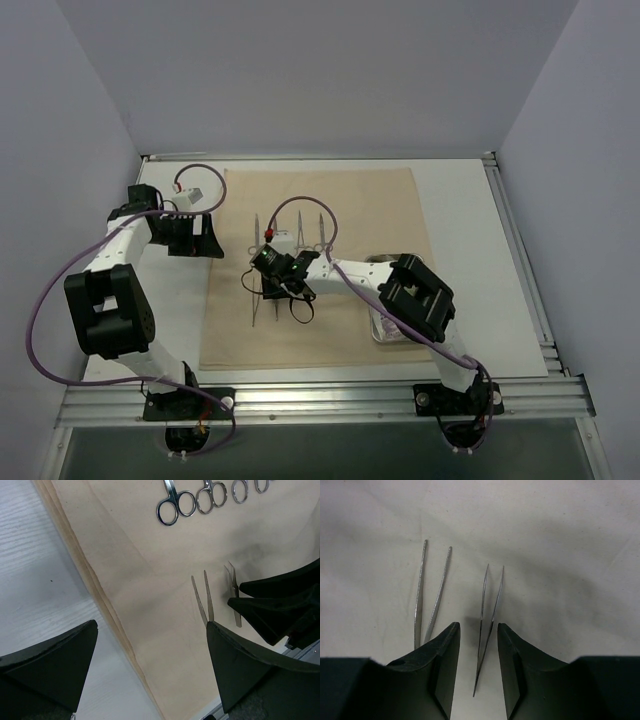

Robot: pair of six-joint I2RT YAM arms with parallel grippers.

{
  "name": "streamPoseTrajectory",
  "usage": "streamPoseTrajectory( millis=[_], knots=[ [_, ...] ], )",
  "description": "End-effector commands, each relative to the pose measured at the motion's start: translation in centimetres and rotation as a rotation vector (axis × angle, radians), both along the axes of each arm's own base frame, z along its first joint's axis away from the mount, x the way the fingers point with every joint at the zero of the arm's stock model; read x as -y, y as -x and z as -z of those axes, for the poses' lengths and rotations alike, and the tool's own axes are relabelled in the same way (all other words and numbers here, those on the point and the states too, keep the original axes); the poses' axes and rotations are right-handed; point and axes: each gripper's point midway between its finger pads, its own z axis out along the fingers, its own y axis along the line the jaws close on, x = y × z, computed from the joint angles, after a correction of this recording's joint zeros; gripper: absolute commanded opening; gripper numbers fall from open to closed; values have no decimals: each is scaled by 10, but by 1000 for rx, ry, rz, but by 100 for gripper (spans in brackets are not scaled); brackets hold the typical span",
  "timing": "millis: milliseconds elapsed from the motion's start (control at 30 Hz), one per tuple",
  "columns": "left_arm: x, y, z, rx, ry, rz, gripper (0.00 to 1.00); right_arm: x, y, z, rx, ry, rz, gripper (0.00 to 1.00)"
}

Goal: Open and lay out the surgical kit
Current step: Pick up the medical item from the surgical kit, then place the medical item in the surgical kit.

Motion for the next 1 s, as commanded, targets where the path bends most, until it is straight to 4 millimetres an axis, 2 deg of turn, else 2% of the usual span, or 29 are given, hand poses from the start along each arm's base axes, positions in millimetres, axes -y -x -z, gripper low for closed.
streamPoseTrajectory(
  millis=[0,33,267,300,367,467,500,567,600,633,667,700,733,767,800,833,867,900,967],
  knots=[
    [-1,-10,-7,28,11,10,100,-10,1,-2,-27,-13,-29,32],
    [-2,-10,-6,24,14,8,95,-10,1,0,-30,-13,-29,31],
    [0,-11,-4,17,21,13,94,1,6,16,-70,25,-6,10],
    [-1,-11,-6,21,20,12,94,2,7,13,-65,23,-9,4],
    [0,-10,-8,25,20,18,94,3,4,-1,-44,11,-11,0],
    [4,-10,-20,51,39,48,92,2,1,-26,13,-8,-51,0],
    [7,-9,-28,68,48,64,90,-2,-1,-50,56,-49,-67,0],
    [18,-4,-50,109,110,135,86,-2,-4,-76,118,-85,-104,0],
    [23,-2,-62,140,133,168,83,-6,-9,-112,207,-147,-142,0],
    [33,9,-75,161,188,238,80,-5,-13,-130,258,-177,-155,0],
    [38,10,-92,206,208,282,74,1,-15,-140,297,-190,-168,0],
    [42,16,-105,240,227,321,72,0,-25,-187,408,-289,-191,0],
    [47,29,-113,258,242,385,71,2,-29,-207,456,-336,-203,0],
    [55,33,-135,324,284,432,70,6,-31,-222,495,-376,-220,0],
    [60,40,-145,354,304,469,69,8,-36,-266,587,-485,-240,0],
    [65,55,-155,379,328,527,69,12,-39,-284,652,-502,-261,0],
    [72,60,-176,446,364,564,70,12,-37,-299,692,-535,-301,0],
    [79,77,-189,438,403,584,73,15,-38,-323,769,-586,-315,0],
    [89,86,-212,557,412,649,78,14,-33,-342,839,-633,-375,0]
  ],
)
